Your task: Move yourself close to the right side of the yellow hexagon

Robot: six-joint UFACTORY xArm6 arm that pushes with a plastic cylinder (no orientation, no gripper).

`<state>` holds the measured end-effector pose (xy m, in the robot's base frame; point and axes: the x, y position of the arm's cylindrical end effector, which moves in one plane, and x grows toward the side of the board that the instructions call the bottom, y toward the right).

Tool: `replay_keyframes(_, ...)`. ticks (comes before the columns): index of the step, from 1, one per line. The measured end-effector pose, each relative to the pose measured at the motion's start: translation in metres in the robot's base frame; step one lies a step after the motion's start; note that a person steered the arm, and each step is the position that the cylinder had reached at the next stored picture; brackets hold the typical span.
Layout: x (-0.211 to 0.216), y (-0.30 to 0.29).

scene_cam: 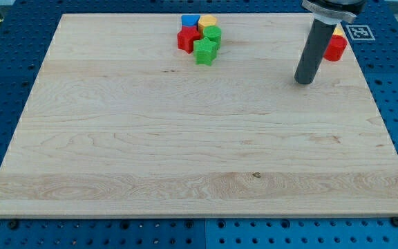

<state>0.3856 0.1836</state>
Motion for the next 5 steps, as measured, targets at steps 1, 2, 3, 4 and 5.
replay_keyframes(1, -0.003, 0.000)
replay_keyframes(2, -0.029, -0.013)
replay_keyframes(3, -0.053, -0.027)
replay_keyframes(4, -0.076, -0.029)
replay_keyframes(5, -0.082, -0.029)
